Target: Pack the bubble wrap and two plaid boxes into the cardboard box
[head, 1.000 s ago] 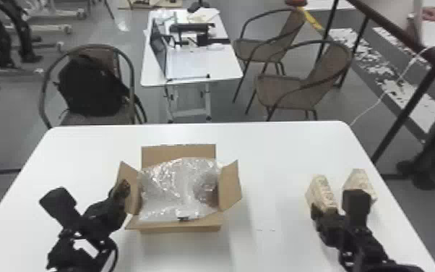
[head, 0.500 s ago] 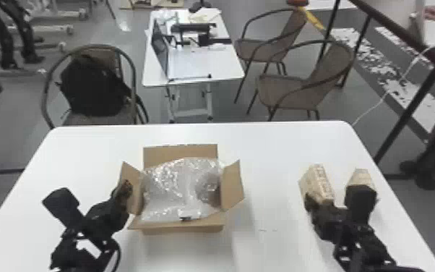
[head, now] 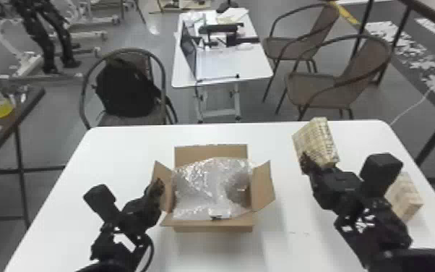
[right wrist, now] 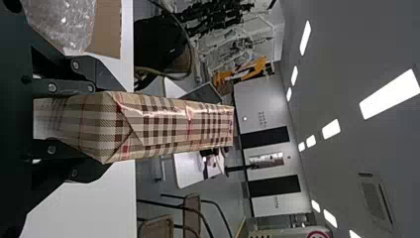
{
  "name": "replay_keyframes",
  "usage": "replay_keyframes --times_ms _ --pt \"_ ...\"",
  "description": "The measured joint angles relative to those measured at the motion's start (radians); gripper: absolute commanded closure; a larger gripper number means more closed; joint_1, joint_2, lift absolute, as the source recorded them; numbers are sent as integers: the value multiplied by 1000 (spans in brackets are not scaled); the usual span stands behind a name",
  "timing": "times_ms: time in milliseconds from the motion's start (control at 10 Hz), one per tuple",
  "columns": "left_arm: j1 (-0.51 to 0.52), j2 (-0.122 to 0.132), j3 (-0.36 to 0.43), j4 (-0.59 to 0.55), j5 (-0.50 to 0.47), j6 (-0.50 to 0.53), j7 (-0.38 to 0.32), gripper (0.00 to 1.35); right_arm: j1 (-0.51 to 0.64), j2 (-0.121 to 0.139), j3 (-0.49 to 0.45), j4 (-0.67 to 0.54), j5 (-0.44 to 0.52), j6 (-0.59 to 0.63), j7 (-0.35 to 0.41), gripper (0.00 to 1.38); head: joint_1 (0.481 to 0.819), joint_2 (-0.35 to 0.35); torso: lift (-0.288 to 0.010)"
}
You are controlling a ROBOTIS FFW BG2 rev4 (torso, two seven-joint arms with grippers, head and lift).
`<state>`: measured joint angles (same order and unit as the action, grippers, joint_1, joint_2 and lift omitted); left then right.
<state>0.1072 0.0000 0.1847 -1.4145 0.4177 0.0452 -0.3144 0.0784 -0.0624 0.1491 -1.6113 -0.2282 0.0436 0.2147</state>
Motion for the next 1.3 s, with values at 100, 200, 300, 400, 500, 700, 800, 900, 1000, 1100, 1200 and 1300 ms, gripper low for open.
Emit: replay_keyframes --times_ms 100,200,300,400,500,700,800,900,1000,1100,1200,1300 --pt "-2 0 -2 1 0 1 0 1213 -22 -18 52 -18 -30 -1 13 952 695 170 -14" --pt "-5 0 -5 4 0 1 0 1213 -52 -39 108 -31 -64 0 25 952 695 198 -14" --pt "-8 0 -8 7 0 1 0 1213 -82 -53 154 -33 -99 17 51 952 695 226 -14" --pt "-12 0 -12 10 0 1 0 1213 -120 -55 189 -20 -124 71 111 952 695 258 -14" --pt "-16 0 -15 12 0 -1 0 1213 -151 -47 212 3 -132 122 153 953 695 271 -14" --pt "-21 0 -13 17 1 -7 0 1213 -161 -31 226 -4 -133 281 160 952 695 304 -14" --pt "-22 0 -12 17 2 -9 0 1213 -164 -34 226 -6 -130 363 163 949 695 311 -14" --pt "-23 0 -14 17 4 -12 0 1213 -167 -36 226 -5 -121 421 163 823 695 311 -14" --pt "-23 0 -20 17 7 -14 0 1213 -172 -35 226 -3 -107 465 163 498 695 309 -14" --pt "-24 0 -25 17 9 -14 0 1213 -177 -34 226 3 -98 490 163 300 695 306 -14" --pt "-24 0 -27 17 11 -15 0 1213 -179 -33 226 6 -95 497 163 251 695 304 -14" --pt "-23 0 -26 17 13 -15 0 1213 -179 -34 225 6 -93 499 163 252 695 303 -14"
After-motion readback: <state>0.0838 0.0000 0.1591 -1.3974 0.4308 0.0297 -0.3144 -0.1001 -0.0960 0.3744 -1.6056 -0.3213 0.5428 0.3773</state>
